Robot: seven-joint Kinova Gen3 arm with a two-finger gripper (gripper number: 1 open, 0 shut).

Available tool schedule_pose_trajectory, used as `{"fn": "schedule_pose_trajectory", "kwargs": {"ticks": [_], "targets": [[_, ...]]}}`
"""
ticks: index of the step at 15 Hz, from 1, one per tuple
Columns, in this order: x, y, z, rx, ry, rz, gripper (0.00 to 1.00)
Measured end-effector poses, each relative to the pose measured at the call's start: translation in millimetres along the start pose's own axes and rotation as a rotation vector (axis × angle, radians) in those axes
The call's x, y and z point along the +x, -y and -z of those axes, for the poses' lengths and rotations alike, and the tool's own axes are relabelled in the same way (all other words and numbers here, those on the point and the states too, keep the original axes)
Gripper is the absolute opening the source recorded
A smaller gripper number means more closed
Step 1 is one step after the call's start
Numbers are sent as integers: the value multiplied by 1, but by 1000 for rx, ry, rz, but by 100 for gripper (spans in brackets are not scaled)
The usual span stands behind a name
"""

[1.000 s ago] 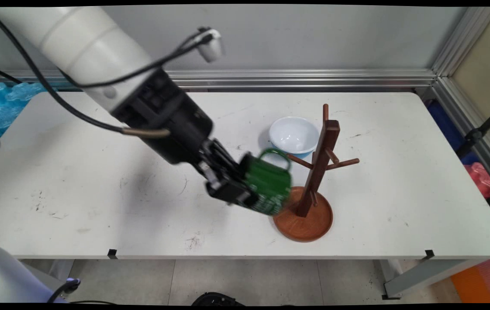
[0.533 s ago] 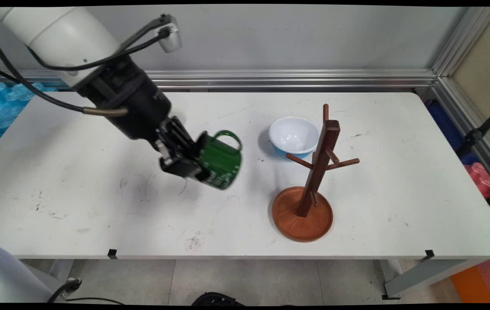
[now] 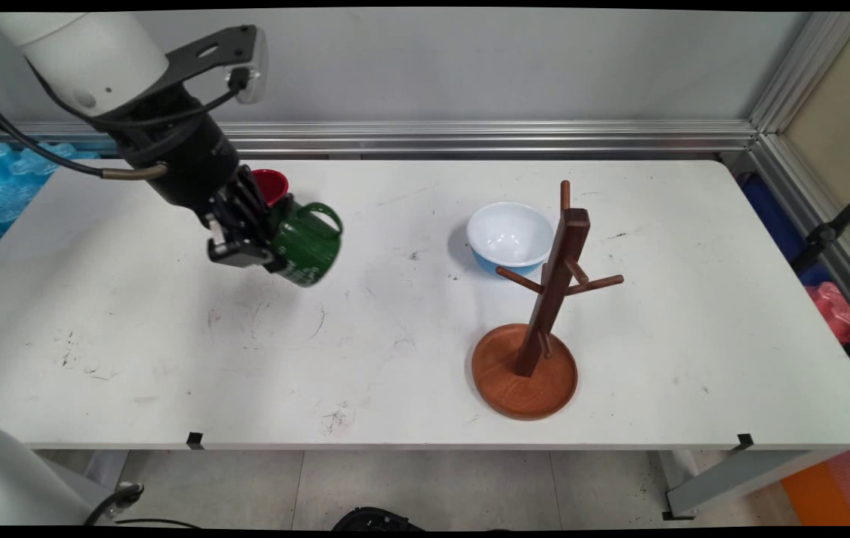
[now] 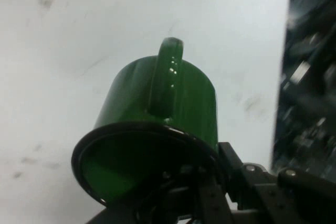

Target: Place the picked object on the table

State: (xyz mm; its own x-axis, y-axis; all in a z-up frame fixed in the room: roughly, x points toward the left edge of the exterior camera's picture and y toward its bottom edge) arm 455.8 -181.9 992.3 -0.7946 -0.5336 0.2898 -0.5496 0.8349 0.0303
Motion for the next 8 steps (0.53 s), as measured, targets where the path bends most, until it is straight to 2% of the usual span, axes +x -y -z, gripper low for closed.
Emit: {"fn": "schedule_pose_trajectory", "kwargs": {"ticks": [3, 8], "targets": [[-6, 10, -7, 43, 78, -94, 0], [-13, 26, -30, 82, 192, -261, 0]]}}
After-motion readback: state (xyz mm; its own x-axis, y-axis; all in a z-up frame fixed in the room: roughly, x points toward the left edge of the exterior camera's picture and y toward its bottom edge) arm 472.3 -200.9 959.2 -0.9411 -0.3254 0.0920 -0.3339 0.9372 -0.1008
